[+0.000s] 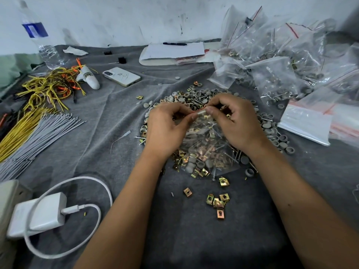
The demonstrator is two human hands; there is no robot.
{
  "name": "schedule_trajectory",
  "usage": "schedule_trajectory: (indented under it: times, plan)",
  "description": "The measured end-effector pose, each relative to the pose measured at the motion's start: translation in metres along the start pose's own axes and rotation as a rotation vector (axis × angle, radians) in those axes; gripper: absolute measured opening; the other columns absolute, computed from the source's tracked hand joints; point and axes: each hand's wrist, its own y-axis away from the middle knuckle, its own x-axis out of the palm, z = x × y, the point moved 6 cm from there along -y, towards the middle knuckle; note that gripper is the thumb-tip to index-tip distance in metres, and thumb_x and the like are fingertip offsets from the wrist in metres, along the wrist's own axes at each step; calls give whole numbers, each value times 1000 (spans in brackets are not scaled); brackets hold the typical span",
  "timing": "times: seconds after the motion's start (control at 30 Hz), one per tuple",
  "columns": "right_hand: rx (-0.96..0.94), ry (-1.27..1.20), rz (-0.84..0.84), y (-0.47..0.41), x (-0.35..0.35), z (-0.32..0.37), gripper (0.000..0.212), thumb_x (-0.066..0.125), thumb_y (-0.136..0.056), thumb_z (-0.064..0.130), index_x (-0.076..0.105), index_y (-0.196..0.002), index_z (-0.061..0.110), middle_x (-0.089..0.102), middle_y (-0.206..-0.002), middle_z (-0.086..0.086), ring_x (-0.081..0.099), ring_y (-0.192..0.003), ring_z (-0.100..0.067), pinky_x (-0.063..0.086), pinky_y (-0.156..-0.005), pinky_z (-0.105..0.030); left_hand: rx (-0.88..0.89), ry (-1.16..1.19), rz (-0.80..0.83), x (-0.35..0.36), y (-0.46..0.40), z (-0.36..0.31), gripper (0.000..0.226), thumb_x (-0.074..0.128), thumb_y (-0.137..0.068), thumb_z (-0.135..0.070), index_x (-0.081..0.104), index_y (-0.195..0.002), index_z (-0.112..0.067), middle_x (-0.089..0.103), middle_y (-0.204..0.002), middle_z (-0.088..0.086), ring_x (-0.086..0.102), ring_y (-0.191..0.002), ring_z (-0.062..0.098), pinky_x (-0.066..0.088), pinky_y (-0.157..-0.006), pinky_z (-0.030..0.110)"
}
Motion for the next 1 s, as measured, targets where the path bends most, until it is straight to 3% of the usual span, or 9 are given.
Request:
schedule_trajectory:
  times: [0.23,0.37,0.47,0.6,0.77,0.83,0.9,1.0]
  plan:
    - [0,-35,-17,0,0,-4,6,69,-97,15,71,-94,10,67,-83,5,61,-77,-7,48,-70,-22,-78,68,50,2,0,5,6,81,-89,-19,76,-85,-20,73,-88,-3,66,-89,17,55,-84,46]
    - [15,-66,-51,1,0,-7,6,67,-97,16,71,-94,12,67,-83,9,62,-78,-7,48,-70,-18,-124,131,40,2,0,7,8,80,-90,-21,76,-84,-24,75,-87,-6,71,-87,16,59,-82,49]
    - [50,-98,-103,-1,-6,-13,4,67,-98,17,70,-96,18,66,-81,16,62,-76,0,48,-69,-17,-219,213,12,1,1,13,6,80,-91,-21,76,-87,-17,77,-87,-2,74,-81,18,63,-75,46]
    - [65,-78,-120,-2,-8,-17,5,69,-98,14,72,-94,12,64,-80,17,59,-73,2,45,-68,-17,-249,302,11,1,2,16,6,80,-89,-12,75,-85,-11,77,-86,6,74,-79,28,63,-70,42]
    - [86,-103,-129,-1,-9,-17,6,68,-98,12,70,-94,15,63,-78,14,57,-69,1,42,-64,-14,-273,360,0,3,1,19,6,81,-89,-14,77,-85,-16,78,-80,2,75,-71,15,60,-62,29]
    - [120,-147,-150,-1,-10,-19,7,66,-99,13,69,-94,16,63,-73,5,56,-63,-9,43,-57,-19,-295,402,-54,0,2,24,4,82,-89,-18,80,-88,-14,79,-82,3,76,-74,20,64,-66,37]
    - [159,-196,-172,0,-12,-22,6,66,-100,15,69,-95,16,66,-80,-10,56,-66,-26,44,-57,-29,-306,459,-102,-3,2,28,8,83,-88,-19,81,-90,-12,79,-85,10,75,-83,37,63,-76,54]
    - [178,-205,-163,0,-12,-24,6,65,-100,17,70,-95,17,68,-84,-14,52,-64,-17,41,-56,-29,-296,485,-114,-5,1,30,6,83,-84,-22,81,-84,-16,78,-83,14,73,-79,37,59,-75,62]
